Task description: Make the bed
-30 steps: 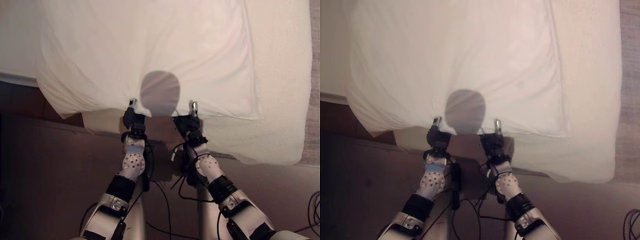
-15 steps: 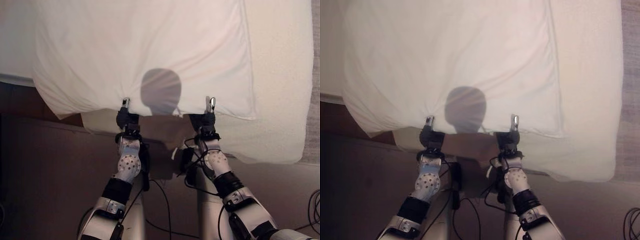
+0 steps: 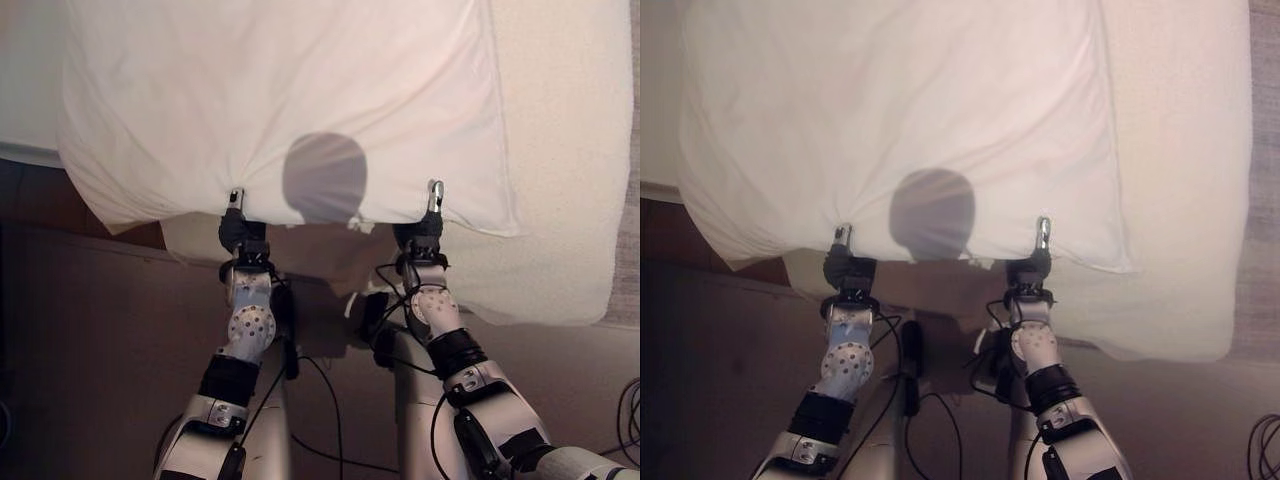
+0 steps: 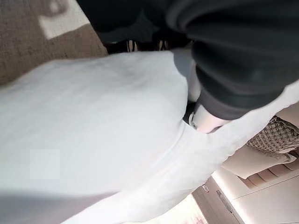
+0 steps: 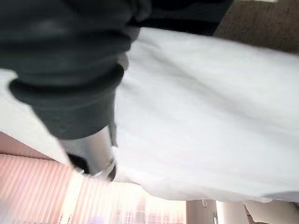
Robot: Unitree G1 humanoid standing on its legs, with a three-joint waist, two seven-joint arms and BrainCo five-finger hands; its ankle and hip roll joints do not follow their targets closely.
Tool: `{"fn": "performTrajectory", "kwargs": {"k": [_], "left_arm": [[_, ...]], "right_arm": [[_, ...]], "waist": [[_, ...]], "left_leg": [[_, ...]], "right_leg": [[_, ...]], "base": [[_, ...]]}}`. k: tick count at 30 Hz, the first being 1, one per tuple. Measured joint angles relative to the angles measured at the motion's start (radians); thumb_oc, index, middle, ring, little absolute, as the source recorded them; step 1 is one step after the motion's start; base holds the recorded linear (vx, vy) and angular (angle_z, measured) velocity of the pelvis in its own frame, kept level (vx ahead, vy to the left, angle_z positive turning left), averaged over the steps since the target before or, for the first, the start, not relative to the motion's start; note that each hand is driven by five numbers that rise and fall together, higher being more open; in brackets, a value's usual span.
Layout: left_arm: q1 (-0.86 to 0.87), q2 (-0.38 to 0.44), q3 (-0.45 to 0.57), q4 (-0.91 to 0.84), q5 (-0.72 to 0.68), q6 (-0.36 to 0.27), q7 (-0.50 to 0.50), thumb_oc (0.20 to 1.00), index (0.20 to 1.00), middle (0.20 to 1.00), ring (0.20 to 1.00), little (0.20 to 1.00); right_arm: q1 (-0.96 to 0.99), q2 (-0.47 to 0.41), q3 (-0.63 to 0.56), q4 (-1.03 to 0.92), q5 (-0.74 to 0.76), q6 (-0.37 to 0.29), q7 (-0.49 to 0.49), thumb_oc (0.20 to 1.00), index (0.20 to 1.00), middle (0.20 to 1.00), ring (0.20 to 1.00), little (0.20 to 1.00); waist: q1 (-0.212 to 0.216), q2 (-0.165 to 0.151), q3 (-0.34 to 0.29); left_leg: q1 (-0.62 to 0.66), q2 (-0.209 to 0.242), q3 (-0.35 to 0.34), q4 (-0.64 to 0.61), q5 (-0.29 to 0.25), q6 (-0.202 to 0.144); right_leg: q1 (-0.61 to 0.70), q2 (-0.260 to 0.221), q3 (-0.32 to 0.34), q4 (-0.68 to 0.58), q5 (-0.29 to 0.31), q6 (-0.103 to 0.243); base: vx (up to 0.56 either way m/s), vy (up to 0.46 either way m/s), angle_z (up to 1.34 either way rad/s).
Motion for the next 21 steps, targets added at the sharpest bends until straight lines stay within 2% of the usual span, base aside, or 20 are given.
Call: {"fn": "performTrajectory", "kwargs": {"k": [13,14,15,16,17,21], "left_arm": [[0.018,-0.003,0.0,-0.011,0.001,-0.002,-0.002,0.2,0.2,0.2,0.2,0.2],[0.02,-0.003,0.0,-0.011,0.001,-0.002,-0.004,0.313,0.313,0.313,0.313,0.313],[0.023,-0.003,0.0,-0.011,0.001,-0.003,-0.005,0.58,0.58,0.58,0.58,0.58],[0.025,-0.003,0.0,-0.011,0.001,-0.005,-0.005,0.812,0.812,0.812,0.812,0.812],[0.034,-0.002,0.002,-0.012,0.001,-0.01,-0.006,1.0,1.0,1.0,1.0,1.0],[0.058,-0.003,0.019,-0.014,-0.001,-0.018,-0.013,1.0,1.0,1.0,1.0,1.0]], "right_arm": [[0.015,0.032,-0.019,-0.146,0.002,-0.044,0.011,0.2,0.2,0.2,0.2,0.2],[0.023,0.036,-0.019,-0.162,0.002,-0.044,0.016,0.2,0.2,0.2,0.2,0.2],[0.024,0.037,-0.018,-0.162,0.002,-0.045,0.022,0.2,0.2,0.2,0.2,0.2],[0.025,0.038,-0.018,-0.166,0.003,-0.046,0.024,0.2,0.2,0.2,0.2,0.2],[0.045,0.039,-0.017,-0.206,0.003,-0.054,0.03,0.2,0.2,0.2,0.2,0.2],[0.086,0.036,0.007,-0.306,0.003,-0.065,0.034,0.2,0.2,0.2,0.2,0.2]], "waist": [[0.001,0.002,-0.001],[0.002,0.002,-0.001],[0.002,0.002,-0.001],[0.002,0.002,-0.001],[0.003,0.003,-0.001],[0.002,0.003,-0.001]], "left_leg": [[0.001,-0.001,0.003,-0.004,0.002,-0.004],[0.001,-0.001,0.003,-0.004,0.002,-0.004],[0.001,-0.001,0.004,-0.004,0.002,-0.004],[0.001,-0.001,0.004,-0.004,0.002,-0.004],[0.002,-0.001,0.005,-0.004,0.002,-0.004],[0.006,-0.001,0.008,-0.007,0.002,-0.004]], "right_leg": [[-0.002,0.0,0.002,-0.003,0.0,0.0],[-0.001,0.0,0.002,-0.003,0.0,0.0],[-0.001,0.0,0.002,-0.003,0.0,0.0],[-0.001,0.0,0.003,-0.003,0.0,0.0],[-0.001,0.0,0.003,-0.003,0.0,0.0],[0.0,0.001,0.006,-0.005,0.0,0.0]], "base": [[0.0,0.0,0.0],[0.0,0.0,0.0],[0.0,0.0,0.0],[0.0,0.0,0.0],[0.0,0.0,0.0],[0.0,0.0,0.0]]}}
